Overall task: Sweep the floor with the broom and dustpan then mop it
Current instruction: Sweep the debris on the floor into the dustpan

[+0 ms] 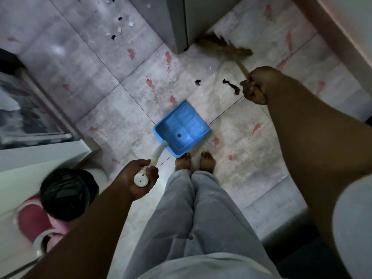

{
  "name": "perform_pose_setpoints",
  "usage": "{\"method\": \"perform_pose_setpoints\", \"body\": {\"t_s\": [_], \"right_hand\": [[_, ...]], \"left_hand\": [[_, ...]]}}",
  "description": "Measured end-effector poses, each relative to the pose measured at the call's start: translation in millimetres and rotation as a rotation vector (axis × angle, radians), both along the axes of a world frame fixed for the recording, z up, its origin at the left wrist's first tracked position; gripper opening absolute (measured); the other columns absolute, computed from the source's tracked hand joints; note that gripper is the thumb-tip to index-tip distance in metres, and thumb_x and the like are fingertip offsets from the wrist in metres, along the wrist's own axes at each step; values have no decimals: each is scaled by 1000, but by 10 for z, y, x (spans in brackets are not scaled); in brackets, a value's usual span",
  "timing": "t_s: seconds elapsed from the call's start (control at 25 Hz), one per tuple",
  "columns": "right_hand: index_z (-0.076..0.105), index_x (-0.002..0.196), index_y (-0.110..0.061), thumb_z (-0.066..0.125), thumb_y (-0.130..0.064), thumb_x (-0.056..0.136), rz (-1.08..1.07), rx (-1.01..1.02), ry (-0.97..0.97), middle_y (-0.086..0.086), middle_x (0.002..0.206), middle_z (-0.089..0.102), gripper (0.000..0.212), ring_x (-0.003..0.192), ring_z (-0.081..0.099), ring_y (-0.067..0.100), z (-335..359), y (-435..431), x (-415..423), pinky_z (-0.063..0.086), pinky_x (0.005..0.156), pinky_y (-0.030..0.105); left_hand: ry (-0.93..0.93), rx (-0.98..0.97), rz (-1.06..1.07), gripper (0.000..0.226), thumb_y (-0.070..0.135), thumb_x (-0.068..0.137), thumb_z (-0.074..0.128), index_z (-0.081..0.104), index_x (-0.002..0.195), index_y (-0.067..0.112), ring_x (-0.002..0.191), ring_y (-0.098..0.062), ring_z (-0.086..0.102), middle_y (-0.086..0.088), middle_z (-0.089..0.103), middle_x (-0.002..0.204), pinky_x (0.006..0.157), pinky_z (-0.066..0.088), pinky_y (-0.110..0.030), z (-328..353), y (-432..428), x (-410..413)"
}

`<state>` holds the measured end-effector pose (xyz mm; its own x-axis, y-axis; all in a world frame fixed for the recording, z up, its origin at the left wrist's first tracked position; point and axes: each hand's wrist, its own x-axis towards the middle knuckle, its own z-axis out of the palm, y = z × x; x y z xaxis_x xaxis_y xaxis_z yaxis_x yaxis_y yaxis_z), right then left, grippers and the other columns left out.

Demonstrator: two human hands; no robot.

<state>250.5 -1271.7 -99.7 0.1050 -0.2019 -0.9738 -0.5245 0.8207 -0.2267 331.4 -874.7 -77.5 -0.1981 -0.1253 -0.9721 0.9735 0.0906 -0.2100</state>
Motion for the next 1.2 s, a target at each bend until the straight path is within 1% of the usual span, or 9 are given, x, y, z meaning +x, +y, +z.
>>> {"method": "perform_pose_setpoints", "body": {"t_s": [0.08, 0.2, 0.4, 0.44, 0.56, 0.68, 0.8, 1.0, 1.2], "right_hand": [[40, 84, -14, 21, -12, 98, 124, 4, 26, -4, 56, 35, 24, 31, 27, 7, -76, 206, -39, 22, 33, 15], [48, 83, -10, 30, -11, 98, 365, -83, 189, 0, 56, 42, 24, 32, 30, 9, -156, 516, -405, 24, 35, 15], [52, 87, -8, 46, -10, 96, 783, -333, 367, 8, 67, 47, 11, 52, 44, 19, 172, 785, -1293, 37, 46, 28], [54, 89, -4, 47, -13, 98, 750, -348, 430, 12, 69, 50, 14, 52, 45, 22, 504, 789, -1559, 37, 46, 28], [59, 95, 4, 49, -20, 99, 635, -304, 474, 15, 66, 52, 26, 45, 44, 22, 686, 838, -1797, 34, 43, 26], [59, 90, -6, 46, -12, 98, 501, -273, 401, 10, 55, 44, 17, 38, 36, 19, 915, 811, -1890, 28, 39, 23], [58, 90, -12, 45, -11, 97, 397, -247, 324, 8, 58, 43, 16, 39, 34, 16, 1099, 737, -1992, 28, 35, 22], [56, 98, -3, 40, -11, 99, 41, -129, 208, 2, 62, 35, 18, 36, 29, 9, 984, 596, -2050, 24, 32, 18], [50, 95, -3, 30, -19, 104, -402, 33, 31, -4, 64, 32, 27, 29, 28, 3, 587, 600, -1995, 24, 29, 15]], "left_hand": [[-1, 0, -1, 23, 15, 93, 45, 43, 113, 5, 37, -10, 47, -6, 46, 56, 35, 45, -18, 0, 74, 4], [-6, 8, -8, 22, 16, 94, 44, 43, 113, 5, 36, -10, 47, -6, 45, 56, 34, 45, -18, -22, 85, 18], [-15, 5, -58, 20, 17, 96, 43, 41, 111, 4, 36, -10, 46, -3, 42, 59, 34, 44, -16, 33, -20, 65], [-5, -14, -104, 20, 17, 96, 43, 41, 111, 4, 36, -10, 46, -2, 41, 62, 35, 44, -16, 209, -103, 11], [-19, -19, -94, 24, 17, 96, 44, 40, 116, 3, 36, -10, 46, -1, 40, 62, 35, 44, -17, 184, -152, 65], [-29, -13, -98, 26, 17, 95, 44, 40, 117, 4, 36, -9, 46, -1, 41, 60, 35, 44, -16, 128, -227, 153], [-22, -27, -114, 23, 17, 94, 45, 42, 113, 4, 36, -10, 46, -2, 42, 57, 36, 44, -16, 76, -369, 233], [-48, -39, -184, 22, 18, 96, 44, 44, 109, 1, 36, -11, 46, -2, 42, 58, 35, 44, -17, 2, -698, 260], [-53, -50, -209, 22, 17, 97, 43, 44, 106, -4, 35, -12, 47, -6, 44, 56, 34, 44, -19, -61, -945, 339]]}}
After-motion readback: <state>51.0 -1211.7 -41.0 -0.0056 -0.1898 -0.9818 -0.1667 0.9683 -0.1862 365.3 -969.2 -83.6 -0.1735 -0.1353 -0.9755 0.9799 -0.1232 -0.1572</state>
